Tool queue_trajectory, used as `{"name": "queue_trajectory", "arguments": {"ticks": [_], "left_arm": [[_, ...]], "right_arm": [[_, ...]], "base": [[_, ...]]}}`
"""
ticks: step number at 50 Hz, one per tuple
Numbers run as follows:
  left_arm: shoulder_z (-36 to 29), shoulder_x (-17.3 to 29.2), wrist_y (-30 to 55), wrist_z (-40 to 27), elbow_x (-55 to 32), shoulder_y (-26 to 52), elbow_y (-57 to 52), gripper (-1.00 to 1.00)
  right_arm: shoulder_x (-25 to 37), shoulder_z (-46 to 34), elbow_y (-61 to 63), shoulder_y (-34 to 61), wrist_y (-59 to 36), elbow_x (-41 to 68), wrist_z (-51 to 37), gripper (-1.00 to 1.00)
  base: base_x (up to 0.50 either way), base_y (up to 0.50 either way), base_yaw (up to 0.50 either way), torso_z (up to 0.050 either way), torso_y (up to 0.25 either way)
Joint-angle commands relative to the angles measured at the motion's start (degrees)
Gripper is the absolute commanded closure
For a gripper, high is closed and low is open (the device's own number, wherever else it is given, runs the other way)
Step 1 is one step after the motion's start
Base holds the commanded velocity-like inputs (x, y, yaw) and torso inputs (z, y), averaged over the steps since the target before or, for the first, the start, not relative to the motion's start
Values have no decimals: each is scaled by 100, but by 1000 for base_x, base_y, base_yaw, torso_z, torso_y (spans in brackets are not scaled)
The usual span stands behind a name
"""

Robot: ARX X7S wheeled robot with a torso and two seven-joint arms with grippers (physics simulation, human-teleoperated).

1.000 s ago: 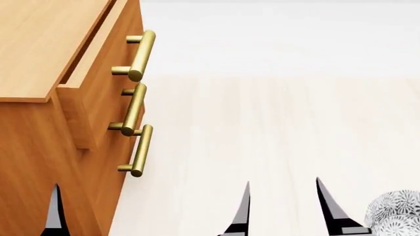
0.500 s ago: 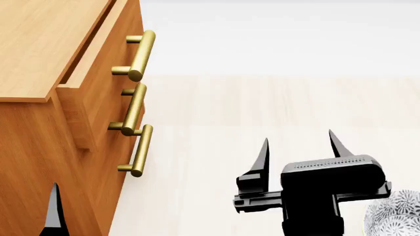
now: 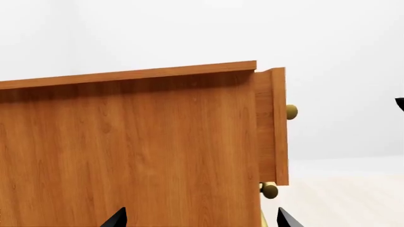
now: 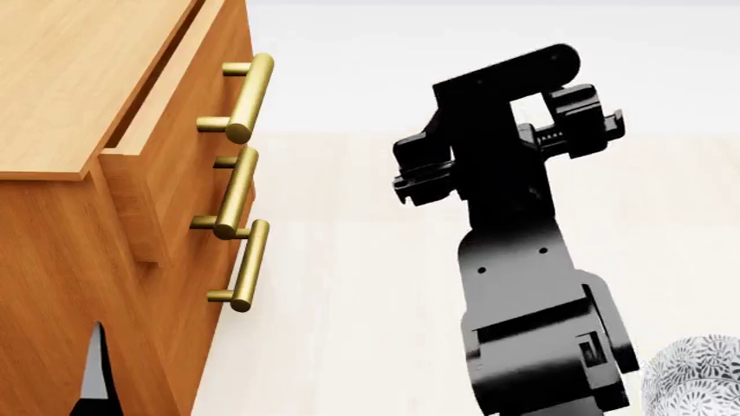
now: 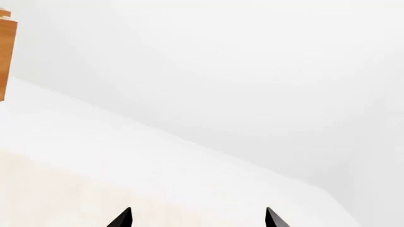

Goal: Close the top drawer of the cabinet and put the bowl on top of it.

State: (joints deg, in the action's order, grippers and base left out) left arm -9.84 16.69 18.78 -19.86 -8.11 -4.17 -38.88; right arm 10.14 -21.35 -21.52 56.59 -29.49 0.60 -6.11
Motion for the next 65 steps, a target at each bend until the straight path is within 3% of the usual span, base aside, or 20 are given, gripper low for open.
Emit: {"name": "queue_trajectory", "arguments": {"ticks": [1,6,14,24,28,37,65], "left_arm": [[62,46,34,-29,-80,33,6,-100],[72,84,84,-66,-70,4,-94,-100],[64,99,17,-74,-84,3,-19,-100],[45,128,-3,-108,-65,-12,33,-100],[81,150,-44,-118,-82,-50,46,-100],[84,165,-131,-125,-88,-72,165,-100],[118,212,-172,-193,-135,-51,307,-100]], "right_arm": [[-707,-419,-2089,1062,842,-106,58,-100],[-1005,-871,-2803,1235,1316,255,-48,-100],[-1007,-2787,-2766,1438,1606,2251,-701,-100],[-1013,-5468,-3062,1705,2648,4871,-1317,-100],[-1013,-6163,-3040,1794,2941,5538,-1463,-100],[-1014,-6668,-2733,1741,3215,5964,-1649,-100],[-1014,-6722,-1862,1750,3041,5670,-1838,-100]], "base": [[0,0,0,0,0],[0,0,0,0,0],[0,0,0,0,0],[0,0,0,0,0],[0,0,0,0,0],[0,0,0,0,0],[0,0,0,0,0]]}}
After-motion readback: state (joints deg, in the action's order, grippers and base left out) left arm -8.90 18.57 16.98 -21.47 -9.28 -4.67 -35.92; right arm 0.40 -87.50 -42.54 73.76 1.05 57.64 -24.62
